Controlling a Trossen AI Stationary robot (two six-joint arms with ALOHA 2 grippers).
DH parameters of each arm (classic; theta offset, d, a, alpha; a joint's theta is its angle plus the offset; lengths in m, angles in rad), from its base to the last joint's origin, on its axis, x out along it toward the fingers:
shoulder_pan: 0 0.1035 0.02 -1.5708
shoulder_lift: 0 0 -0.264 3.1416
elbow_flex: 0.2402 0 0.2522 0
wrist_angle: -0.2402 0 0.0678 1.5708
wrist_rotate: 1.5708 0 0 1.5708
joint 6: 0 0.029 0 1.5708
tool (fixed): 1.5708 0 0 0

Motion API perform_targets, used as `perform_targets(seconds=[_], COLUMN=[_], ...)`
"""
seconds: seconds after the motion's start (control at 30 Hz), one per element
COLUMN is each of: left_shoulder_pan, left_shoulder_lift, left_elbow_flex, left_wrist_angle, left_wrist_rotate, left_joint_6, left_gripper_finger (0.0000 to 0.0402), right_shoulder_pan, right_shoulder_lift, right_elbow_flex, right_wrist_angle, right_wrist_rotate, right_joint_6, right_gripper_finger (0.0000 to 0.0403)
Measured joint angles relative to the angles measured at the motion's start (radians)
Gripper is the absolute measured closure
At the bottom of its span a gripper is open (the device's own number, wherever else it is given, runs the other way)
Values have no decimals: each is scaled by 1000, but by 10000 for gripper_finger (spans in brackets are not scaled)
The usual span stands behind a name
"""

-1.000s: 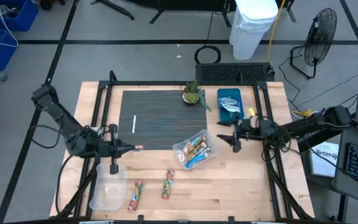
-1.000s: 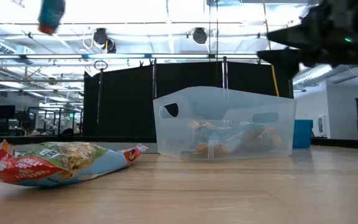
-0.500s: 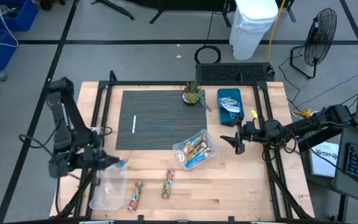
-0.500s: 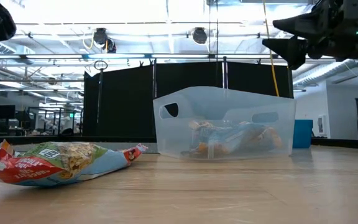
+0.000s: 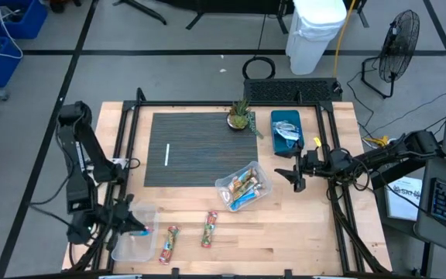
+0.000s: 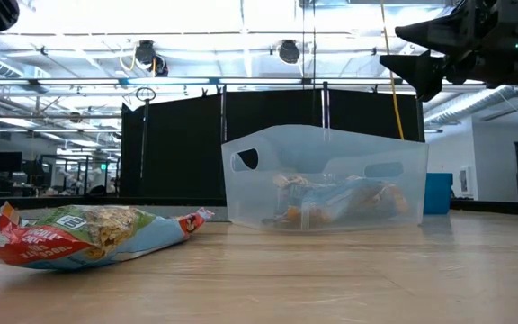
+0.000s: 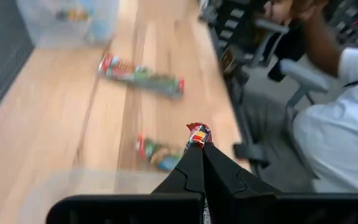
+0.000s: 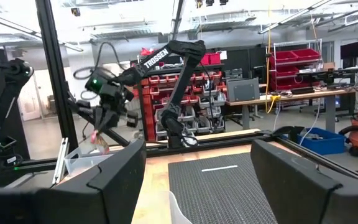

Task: Pick and place Granola Bars by type
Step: Put the right red granola bar into the bottom transparent bin

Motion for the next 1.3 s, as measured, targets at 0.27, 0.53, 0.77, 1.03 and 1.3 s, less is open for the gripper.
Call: perform_targets(seconds=[0.27, 0.53, 0.77, 1.03, 1.3], left_shoulder_pan=[1, 33, 85, 94, 94], left_shoulder_lift=[54, 54, 54, 49, -20], left_elbow_flex=[0, 0, 0, 0, 0], left_wrist_angle=[-85, -218, -223, -175, -207], left_wrist_rotate=[69, 81, 147, 148, 112], left_joint_6=[-175, -315, -308, -203, -201], left_gripper_finger=[401, 397, 372, 349, 304], right_shoulder_pan=[0, 0, 0, 0, 0], right_shoulder_lift=[1, 1, 1, 1, 1], right_elbow_flex=[-1, -1, -1, -1, -1], right_wrist_angle=[-3, -3, -4, -27, -27], right_wrist_rotate=[28, 26, 26, 26, 25], right_joint_6=[0, 0, 25, 26, 26], right_gripper_finger=[124, 124, 124, 124, 124])
